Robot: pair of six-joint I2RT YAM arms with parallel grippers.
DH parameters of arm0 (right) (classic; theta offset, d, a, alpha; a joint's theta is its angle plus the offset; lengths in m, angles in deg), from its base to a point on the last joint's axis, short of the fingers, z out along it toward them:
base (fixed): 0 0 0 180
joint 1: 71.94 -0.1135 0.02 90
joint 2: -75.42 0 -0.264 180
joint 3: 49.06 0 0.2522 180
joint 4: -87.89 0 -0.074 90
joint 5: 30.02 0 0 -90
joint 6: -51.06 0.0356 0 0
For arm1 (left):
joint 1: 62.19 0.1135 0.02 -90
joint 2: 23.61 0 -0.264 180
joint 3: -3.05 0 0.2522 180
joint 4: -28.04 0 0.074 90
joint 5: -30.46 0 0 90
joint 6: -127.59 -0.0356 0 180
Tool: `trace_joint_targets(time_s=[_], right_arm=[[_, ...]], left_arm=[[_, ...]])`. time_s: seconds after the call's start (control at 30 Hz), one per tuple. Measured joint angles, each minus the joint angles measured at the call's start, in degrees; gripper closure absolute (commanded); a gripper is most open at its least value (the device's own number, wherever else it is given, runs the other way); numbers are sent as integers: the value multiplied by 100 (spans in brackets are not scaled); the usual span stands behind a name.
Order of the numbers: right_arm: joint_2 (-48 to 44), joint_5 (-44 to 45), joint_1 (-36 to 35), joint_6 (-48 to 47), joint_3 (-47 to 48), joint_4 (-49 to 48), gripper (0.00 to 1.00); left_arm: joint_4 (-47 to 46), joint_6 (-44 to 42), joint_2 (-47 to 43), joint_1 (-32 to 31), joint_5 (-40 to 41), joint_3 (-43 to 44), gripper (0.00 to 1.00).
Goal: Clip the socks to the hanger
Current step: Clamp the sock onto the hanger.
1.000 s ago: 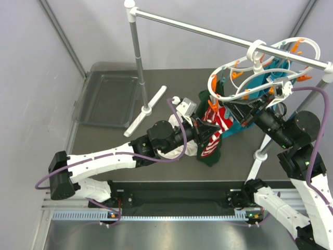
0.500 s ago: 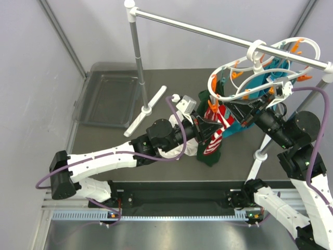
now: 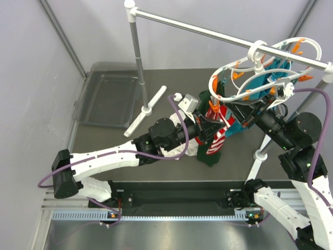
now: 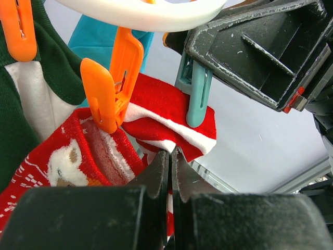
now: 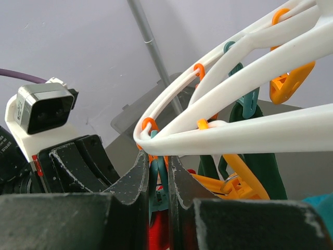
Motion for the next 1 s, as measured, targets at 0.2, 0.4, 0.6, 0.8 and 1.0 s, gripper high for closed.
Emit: trace_joint_targets(time_s=[0.2,0.4,0.6,0.8,1.0], right_arm=[[0,0,0,0,0,0,92],[0,-2,0,4,0,26,76],[0,-28,0,-4,0,133,62],[2,-118,-7,-52,-2,466,46],[24,-125,-9,-127,111,708,33]], left_arm=[[-2,20,2,0,-2,0,100],[7,33,35,0,-17,0,100],[22,42,35,0,-17,2,97],[39,39,48,0,-28,87,94],[68,50,120,0,-63,170,65]])
